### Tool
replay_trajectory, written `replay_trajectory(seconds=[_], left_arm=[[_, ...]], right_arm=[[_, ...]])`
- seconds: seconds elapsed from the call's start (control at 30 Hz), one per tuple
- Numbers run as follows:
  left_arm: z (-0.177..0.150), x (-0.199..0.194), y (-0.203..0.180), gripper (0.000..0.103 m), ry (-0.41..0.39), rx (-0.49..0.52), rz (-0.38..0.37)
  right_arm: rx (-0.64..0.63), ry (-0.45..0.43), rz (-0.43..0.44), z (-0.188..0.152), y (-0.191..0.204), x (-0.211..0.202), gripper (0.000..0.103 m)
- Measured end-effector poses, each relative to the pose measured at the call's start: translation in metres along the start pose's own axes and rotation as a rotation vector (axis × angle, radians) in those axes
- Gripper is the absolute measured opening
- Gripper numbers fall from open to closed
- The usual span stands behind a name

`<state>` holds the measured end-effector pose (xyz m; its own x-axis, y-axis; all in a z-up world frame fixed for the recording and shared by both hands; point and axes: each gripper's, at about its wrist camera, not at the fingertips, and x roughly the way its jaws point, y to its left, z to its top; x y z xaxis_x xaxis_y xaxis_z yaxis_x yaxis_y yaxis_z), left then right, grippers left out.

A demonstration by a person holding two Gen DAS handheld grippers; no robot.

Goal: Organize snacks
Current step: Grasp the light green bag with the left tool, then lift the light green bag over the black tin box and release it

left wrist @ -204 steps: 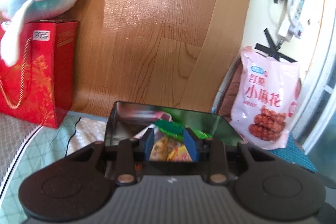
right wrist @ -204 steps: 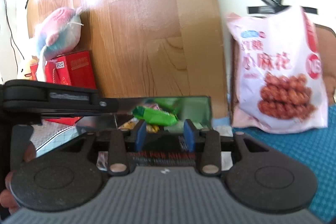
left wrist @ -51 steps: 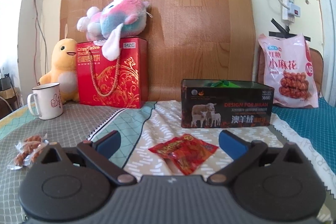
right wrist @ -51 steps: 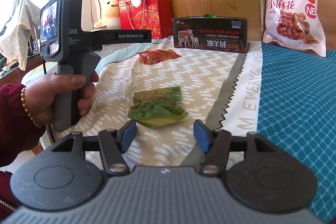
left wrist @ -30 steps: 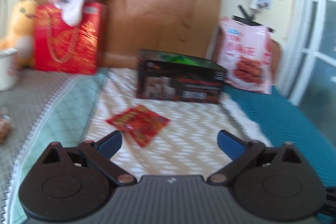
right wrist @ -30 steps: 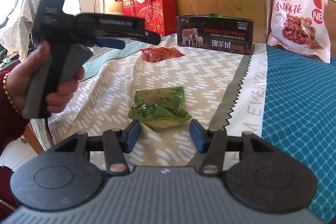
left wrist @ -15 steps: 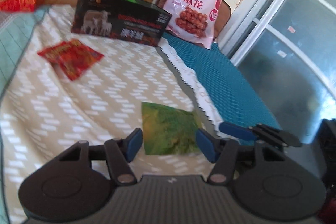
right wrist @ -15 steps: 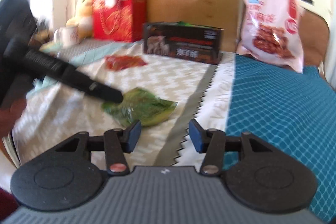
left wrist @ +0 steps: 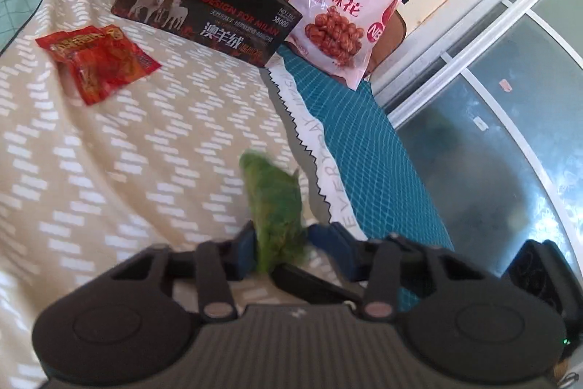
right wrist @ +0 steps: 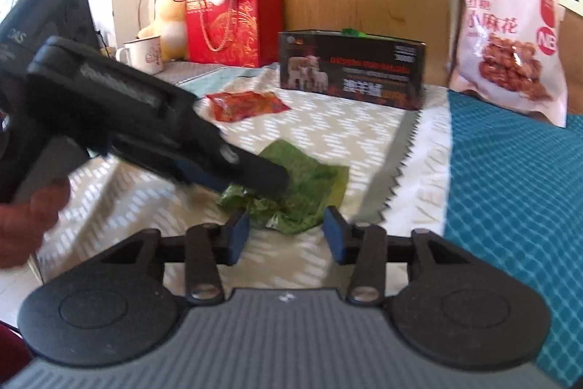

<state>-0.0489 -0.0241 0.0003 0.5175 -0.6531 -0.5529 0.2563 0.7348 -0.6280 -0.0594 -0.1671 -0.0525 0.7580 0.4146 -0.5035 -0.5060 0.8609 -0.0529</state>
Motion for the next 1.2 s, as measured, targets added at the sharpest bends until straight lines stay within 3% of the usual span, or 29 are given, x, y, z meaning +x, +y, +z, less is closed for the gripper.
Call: replay_trajectory(seconds=[0.13, 0.23, 0.37, 0.43, 0.5, 0.57, 0.7, 0.9, 1.2], left_arm=[[0.004, 0.000, 0.007, 0.017, -0.021, -0.032, 0.012], [0.007, -0.002, 0.012, 0.015, -0.018, -0.054, -0.015], [0.014, -0.006, 0.011, 0.014, -0.027, -0.048, -0.038], [0.017, -0.009, 0.015, 0.014, -0.029, -0.070, -0.060], [0.020, -0.012, 0.021, 0.014, -0.028, -0.095, -0.097], [0.021, -0.017, 0.025, 0.014, -0.027, -0.115, -0.140], [0.020, -0.021, 0.027, 0.014, -0.022, -0.142, -0.188], [0.013, -0.024, 0.021, 0.014, -0.007, -0.134, -0.238], [0.009, -0.046, 0.006, 0.014, -0.012, -0.066, -0.362]], right_arm=[[-0.010, -0.021, -0.008, 0.001, 0.004, 0.000, 0.014], [0.011, -0.025, -0.003, 0.002, 0.001, -0.001, 0.005], [0.006, -0.046, -0.003, 0.005, 0.003, -0.003, 0.005], [-0.003, -0.071, 0.011, 0.005, 0.004, -0.008, 0.010], [0.017, -0.072, 0.029, 0.005, -0.002, -0.011, 0.022], [0.034, -0.078, 0.043, 0.004, -0.007, -0.014, 0.049], [0.001, -0.081, 0.011, 0.001, -0.007, -0.016, 0.050], [0.058, -0.092, 0.101, 0.000, -0.011, -0.019, 0.050], [0.301, -0.160, 0.385, -0.005, -0.050, -0.045, 0.052]])
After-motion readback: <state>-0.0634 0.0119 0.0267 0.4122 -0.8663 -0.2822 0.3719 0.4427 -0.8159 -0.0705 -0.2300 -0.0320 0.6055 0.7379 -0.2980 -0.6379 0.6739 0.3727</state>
